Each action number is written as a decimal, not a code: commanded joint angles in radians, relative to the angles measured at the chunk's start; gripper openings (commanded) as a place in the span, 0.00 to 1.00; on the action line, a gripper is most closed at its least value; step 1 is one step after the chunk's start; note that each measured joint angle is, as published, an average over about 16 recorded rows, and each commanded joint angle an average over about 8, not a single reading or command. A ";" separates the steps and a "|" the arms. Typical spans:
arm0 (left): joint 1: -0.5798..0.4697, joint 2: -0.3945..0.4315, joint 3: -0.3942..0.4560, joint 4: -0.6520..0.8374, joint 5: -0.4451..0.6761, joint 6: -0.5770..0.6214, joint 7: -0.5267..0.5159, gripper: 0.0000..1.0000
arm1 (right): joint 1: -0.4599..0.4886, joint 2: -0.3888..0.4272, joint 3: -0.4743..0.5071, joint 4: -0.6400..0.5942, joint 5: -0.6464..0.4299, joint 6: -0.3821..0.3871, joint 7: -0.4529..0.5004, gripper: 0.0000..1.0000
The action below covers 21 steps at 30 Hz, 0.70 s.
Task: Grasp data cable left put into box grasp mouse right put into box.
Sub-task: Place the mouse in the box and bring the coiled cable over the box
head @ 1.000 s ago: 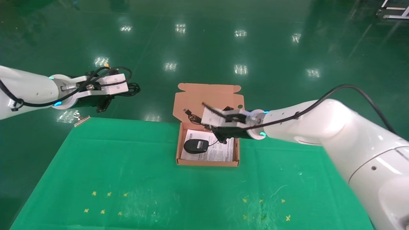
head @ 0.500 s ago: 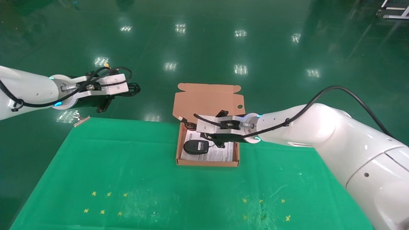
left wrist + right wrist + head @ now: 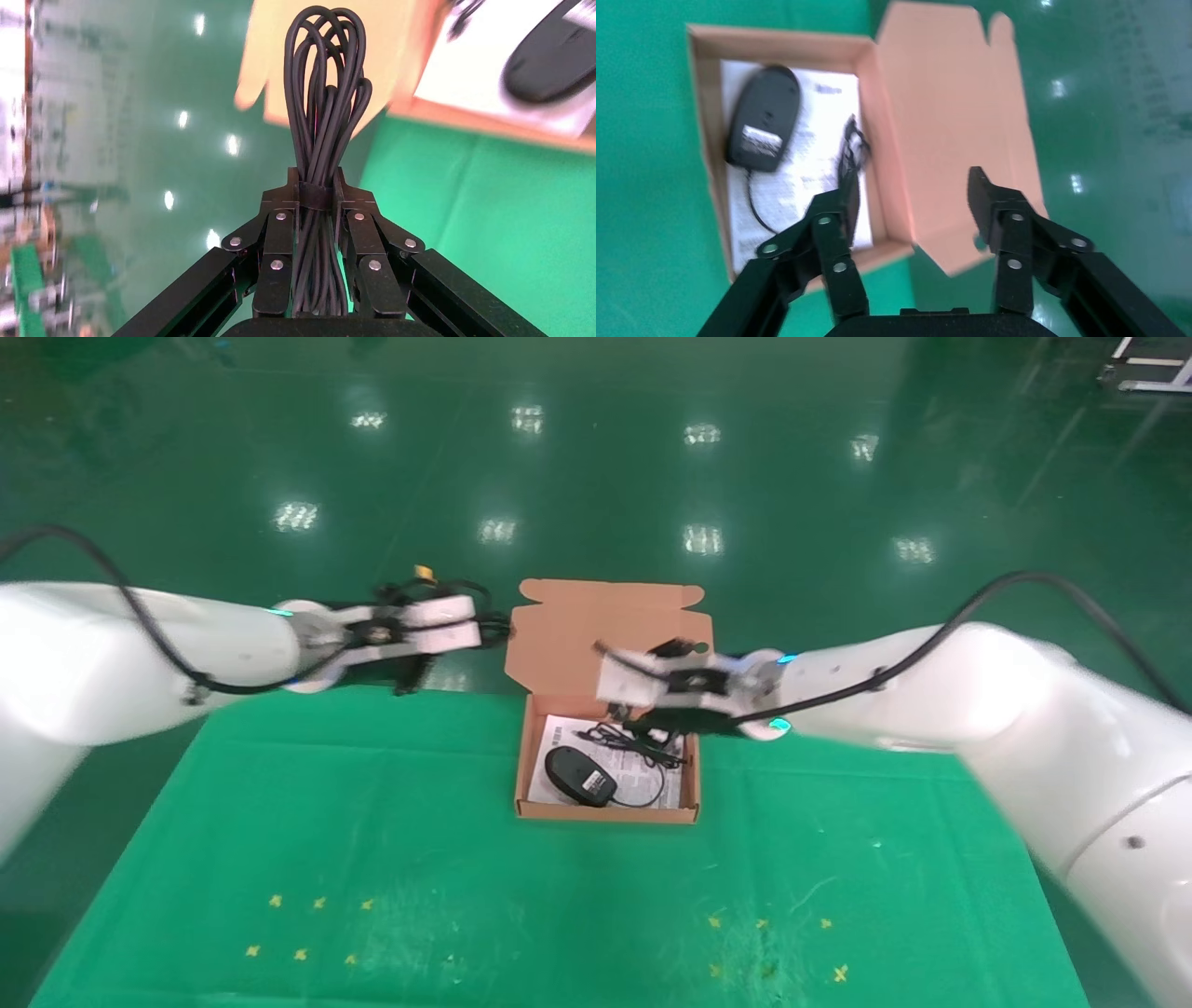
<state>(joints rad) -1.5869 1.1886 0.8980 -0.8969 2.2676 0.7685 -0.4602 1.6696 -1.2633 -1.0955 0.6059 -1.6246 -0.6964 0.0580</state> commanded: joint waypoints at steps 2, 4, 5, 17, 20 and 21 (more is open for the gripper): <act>0.018 0.042 0.005 0.053 -0.057 -0.055 0.074 0.00 | 0.009 0.032 0.009 0.011 0.007 0.000 0.014 1.00; 0.026 0.074 0.009 0.099 -0.100 -0.088 0.143 0.00 | 0.013 0.067 0.014 0.027 0.009 -0.003 0.026 1.00; 0.030 0.091 0.011 0.125 -0.122 -0.105 0.180 0.00 | 0.014 0.086 0.016 0.037 0.008 -0.005 0.034 1.00; 0.072 0.180 0.085 0.277 -0.436 -0.227 0.546 0.00 | 0.025 0.313 0.024 0.249 -0.024 -0.037 0.186 1.00; 0.078 0.181 0.116 0.276 -0.519 -0.237 0.608 0.00 | 0.032 0.353 0.025 0.304 -0.041 -0.039 0.230 1.00; 0.080 0.181 0.127 0.276 -0.546 -0.238 0.626 0.00 | 0.034 0.365 0.024 0.320 -0.047 -0.040 0.244 1.00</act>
<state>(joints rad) -1.5117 1.3692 1.0220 -0.6159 1.7373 0.5352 0.1532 1.7029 -0.9091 -1.0714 0.9141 -1.6701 -0.7364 0.2944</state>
